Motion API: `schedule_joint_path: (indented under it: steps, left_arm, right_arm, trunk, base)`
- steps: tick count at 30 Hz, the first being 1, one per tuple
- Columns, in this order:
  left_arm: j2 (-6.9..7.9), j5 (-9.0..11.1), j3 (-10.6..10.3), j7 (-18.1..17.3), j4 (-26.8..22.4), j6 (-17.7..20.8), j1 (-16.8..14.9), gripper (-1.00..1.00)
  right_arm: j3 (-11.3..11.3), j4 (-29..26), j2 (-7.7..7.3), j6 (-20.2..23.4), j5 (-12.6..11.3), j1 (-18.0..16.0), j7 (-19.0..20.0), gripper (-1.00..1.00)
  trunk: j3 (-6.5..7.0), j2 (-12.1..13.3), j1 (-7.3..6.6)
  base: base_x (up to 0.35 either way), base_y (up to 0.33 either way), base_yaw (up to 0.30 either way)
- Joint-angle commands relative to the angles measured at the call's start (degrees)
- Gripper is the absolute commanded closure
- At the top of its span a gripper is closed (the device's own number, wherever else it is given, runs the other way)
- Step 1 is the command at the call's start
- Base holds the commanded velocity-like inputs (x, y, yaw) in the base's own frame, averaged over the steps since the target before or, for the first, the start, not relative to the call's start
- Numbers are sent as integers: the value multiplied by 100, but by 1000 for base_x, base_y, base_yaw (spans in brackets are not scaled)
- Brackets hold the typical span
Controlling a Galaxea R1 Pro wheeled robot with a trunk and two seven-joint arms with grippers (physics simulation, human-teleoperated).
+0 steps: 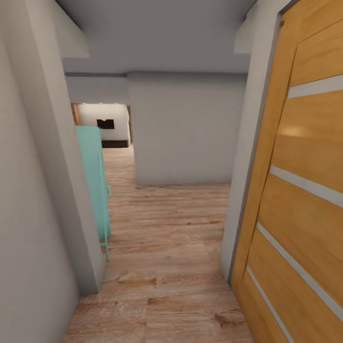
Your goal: Move the two storage containers from the living room to the garage. In the garage, place one container on the floor and stack the other container on top of it (either order is fine).
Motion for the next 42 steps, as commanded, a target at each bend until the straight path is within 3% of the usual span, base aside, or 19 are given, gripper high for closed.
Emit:
schedule_joint_path:
  steps: [1,20,31,42]
  left_arm:
    - [-1,25,-11,11,4,-16,-5,-100]
    - [-1,21,-11,11,4,-16,-5,-100]
    - [-1,21,-11,11,2,-19,-5,-100]
    - [-1,21,-11,11,3,-17,-5,-100]
  right_arm:
    - [41,17,1,-32,-37,-8,-11,-100]
    - [31,17,8,-31,-37,-8,-12,-100]
    - [38,13,1,-40,-28,-8,-16,-100]
    - [41,14,1,-32,-30,-8,-16,-100]
  trunk:
    - [-8,-5,4]
    - [-8,-5,4]
    - [-8,-5,4]
    - [-8,-5,4]
  base:
    - [316,-81,0]
    - [316,-81,0]
    - [316,-81,217]
    - [316,-81,34]
